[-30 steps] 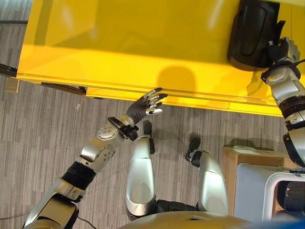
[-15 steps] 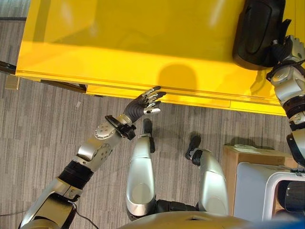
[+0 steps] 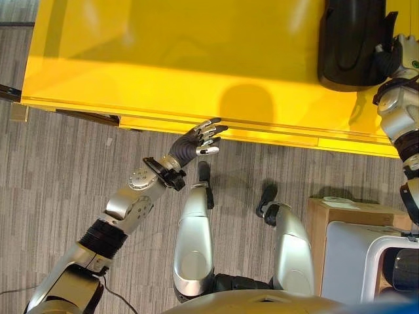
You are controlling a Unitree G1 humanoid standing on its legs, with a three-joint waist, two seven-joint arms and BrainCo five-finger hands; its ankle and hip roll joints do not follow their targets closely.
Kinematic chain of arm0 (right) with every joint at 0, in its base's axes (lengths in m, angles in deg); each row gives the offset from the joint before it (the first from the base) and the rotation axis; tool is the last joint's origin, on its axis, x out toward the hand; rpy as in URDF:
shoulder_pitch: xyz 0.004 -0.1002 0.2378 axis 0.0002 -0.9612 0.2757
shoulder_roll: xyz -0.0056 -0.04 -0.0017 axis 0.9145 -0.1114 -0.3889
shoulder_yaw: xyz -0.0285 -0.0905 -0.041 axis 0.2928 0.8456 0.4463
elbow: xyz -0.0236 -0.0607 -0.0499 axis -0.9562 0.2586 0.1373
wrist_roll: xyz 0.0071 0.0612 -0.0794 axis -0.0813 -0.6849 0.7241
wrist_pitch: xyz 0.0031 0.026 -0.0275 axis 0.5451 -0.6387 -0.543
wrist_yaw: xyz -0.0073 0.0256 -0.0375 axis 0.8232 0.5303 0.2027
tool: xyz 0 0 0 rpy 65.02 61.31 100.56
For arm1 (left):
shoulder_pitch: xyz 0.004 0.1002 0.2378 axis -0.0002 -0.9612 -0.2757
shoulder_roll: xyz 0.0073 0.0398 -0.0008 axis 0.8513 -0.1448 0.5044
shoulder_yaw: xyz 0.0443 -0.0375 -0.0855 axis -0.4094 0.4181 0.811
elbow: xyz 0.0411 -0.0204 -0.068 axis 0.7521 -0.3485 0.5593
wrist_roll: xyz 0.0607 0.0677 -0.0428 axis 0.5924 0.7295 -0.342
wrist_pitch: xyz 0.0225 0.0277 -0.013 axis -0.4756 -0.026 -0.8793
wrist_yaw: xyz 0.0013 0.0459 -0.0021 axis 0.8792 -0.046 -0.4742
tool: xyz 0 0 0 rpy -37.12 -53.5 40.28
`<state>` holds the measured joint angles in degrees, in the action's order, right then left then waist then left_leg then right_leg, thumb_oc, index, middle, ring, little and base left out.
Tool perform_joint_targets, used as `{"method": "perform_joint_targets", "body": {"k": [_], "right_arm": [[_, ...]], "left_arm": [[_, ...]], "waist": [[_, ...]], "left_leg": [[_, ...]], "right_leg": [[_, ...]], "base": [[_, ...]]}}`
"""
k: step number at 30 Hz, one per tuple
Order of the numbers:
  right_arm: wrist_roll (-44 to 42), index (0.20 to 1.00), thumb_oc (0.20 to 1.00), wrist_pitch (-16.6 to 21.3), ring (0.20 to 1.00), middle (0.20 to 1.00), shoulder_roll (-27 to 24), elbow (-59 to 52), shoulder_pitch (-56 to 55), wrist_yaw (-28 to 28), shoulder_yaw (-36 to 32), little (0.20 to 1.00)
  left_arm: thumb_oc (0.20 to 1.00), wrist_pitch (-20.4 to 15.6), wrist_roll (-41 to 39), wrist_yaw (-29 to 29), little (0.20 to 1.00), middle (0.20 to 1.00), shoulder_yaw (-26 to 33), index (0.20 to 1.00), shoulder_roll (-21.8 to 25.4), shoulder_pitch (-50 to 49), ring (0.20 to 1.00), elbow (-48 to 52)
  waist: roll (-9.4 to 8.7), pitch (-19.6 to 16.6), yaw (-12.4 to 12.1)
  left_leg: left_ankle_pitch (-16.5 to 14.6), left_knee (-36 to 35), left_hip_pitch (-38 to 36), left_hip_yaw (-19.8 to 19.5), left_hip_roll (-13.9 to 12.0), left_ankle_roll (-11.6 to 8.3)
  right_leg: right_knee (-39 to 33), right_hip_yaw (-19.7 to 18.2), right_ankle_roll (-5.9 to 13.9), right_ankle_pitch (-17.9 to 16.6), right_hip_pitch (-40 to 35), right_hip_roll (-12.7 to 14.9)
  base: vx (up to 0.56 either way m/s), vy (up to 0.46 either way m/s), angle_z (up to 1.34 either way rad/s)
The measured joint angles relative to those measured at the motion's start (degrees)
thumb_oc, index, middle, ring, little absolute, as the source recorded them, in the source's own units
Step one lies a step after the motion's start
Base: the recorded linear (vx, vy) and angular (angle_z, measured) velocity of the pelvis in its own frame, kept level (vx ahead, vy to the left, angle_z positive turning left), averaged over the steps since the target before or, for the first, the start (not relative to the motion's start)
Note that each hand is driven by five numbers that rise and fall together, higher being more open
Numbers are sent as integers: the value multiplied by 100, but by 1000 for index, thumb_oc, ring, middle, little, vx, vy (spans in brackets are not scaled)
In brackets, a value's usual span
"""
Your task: Move parts from the plastic box to the shelf.
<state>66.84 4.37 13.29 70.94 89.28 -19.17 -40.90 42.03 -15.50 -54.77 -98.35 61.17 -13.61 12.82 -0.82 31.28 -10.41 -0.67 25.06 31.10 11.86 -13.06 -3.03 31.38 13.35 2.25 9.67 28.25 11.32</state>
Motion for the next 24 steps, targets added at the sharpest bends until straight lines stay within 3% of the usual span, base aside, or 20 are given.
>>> {"method": "perform_joint_targets", "body": {"k": [7, 12, 13, 16, 24], "right_arm": [[415, 200, 200, -26, 200, 200, -226, -225, 7, -76, 233, 200], [-325, 200, 200, -235, 200, 200, -76, -34, -49, -2, -1, 200], [-558, 307, 307, -305, 307, 307, -29, 34, -49, 9, -81, 307], [-1184, 1000, 1000, -562, 1000, 1000, 146, 316, -49, 40, -303, 1000], [-2004, 1000, 1000, -587, 1000, 1000, 257, 474, -24, -134, -776, 1000]], "left_arm": [[1000, -16, -1, 199, 1000, 1000, 48, 1000, 42, -67, 1000, 0], [1000, -20, -3, 209, 1000, 1000, 48, 1000, 30, -63, 1000, 0], [1000, -19, -3, 209, 1000, 1000, 48, 1000, 23, -61, 1000, 0], [1000, 9, -2, 205, 1000, 1000, 47, 1000, 25, -28, 1000, 0], [1000, 45, 4, 160, 1000, 1000, 31, 1000, -5, 23, 1000, -2]], "waist": [[20, 4, 2], [44, 7, 1], [51, 9, -2], [60, 5, -3], [66, 2, 28]], "left_leg": [[3, -3, 3, 9, 8, -3], [10, -20, 3, 18, 17, -8], [11, -23, 4, 21, 21, -7], [20, -45, 4, 25, 28, -9], [38, -64, -8, 30, 45, -5]], "right_leg": [[41, 0, -1, 18, 30, 20], [56, -4, -8, 28, 50, 54], [57, -4, -8, 28, 53, 60], [55, -5, -10, 29, 62, 64], [59, -11, -12, 27, 65, 66]], "base": [[0, 0, 0], [0, 0, 0], [0, 0, 0], [0, 0, 0], [1, 4, 0]]}}
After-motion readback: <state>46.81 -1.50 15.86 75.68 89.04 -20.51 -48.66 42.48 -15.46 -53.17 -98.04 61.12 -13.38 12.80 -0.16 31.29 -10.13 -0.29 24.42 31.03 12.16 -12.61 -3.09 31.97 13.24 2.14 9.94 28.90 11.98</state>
